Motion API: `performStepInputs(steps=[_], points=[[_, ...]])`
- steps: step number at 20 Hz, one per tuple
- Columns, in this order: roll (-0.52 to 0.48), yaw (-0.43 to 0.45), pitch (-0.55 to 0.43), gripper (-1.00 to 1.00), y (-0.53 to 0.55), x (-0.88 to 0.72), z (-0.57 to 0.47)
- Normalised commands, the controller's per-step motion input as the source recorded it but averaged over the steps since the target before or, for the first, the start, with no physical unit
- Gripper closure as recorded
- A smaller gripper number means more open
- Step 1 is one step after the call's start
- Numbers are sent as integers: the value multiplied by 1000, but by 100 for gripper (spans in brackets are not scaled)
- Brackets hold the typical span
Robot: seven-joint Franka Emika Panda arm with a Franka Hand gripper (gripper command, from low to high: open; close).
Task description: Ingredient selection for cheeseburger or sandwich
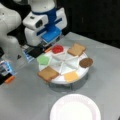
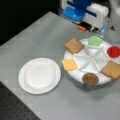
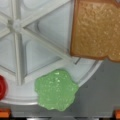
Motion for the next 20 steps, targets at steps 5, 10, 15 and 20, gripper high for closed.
performStepInputs(steps=[5,10,15,20], points=[[49,68,-29,-100,-94,-21,-39],[90,88,-35,-100,-477,-229,-117],[185,86,-151,-100,-561,-395,-124],[436,64,-118,-100,-280,-381,-158]])
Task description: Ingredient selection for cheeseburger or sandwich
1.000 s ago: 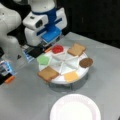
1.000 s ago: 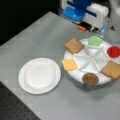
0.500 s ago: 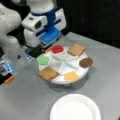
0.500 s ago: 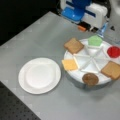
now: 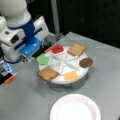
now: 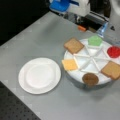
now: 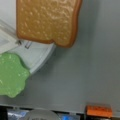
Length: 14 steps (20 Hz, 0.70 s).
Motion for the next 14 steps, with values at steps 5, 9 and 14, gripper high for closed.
performStepInputs(steps=[5,9,14], points=[[664,119,-92,-100,-216,-175,-200],[630,133,-90,-100,-237,10,-198],[528,39,-26,-100,-144,230,-217]])
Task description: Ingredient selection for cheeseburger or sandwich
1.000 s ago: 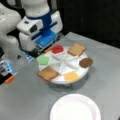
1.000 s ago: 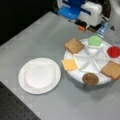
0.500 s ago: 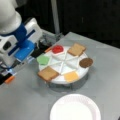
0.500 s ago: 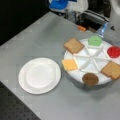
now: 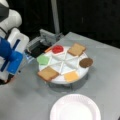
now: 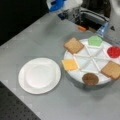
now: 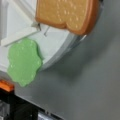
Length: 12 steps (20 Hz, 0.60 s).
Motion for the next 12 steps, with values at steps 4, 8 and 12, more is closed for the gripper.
performStepInputs(steps=[4,8,12], points=[[431,14,25,-100,-116,382,-297],[354,115,42,-100,-141,391,-271],[305,195,11,-100,-175,313,-98]])
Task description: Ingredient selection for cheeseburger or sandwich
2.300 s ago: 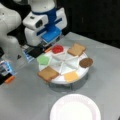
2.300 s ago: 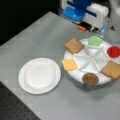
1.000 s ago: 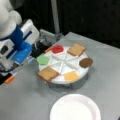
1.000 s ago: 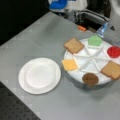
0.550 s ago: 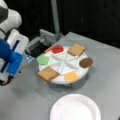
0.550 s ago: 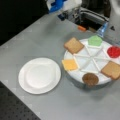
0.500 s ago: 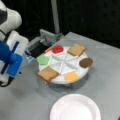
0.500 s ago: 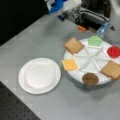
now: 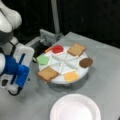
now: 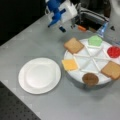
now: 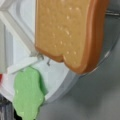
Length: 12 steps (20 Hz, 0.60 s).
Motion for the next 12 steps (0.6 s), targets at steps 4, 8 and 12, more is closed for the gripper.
performStepInputs(steps=[4,8,12], points=[[268,160,10,-100,-142,276,-21],[296,116,18,-100,-113,248,-73],[352,108,41,-100,-123,250,-84]])
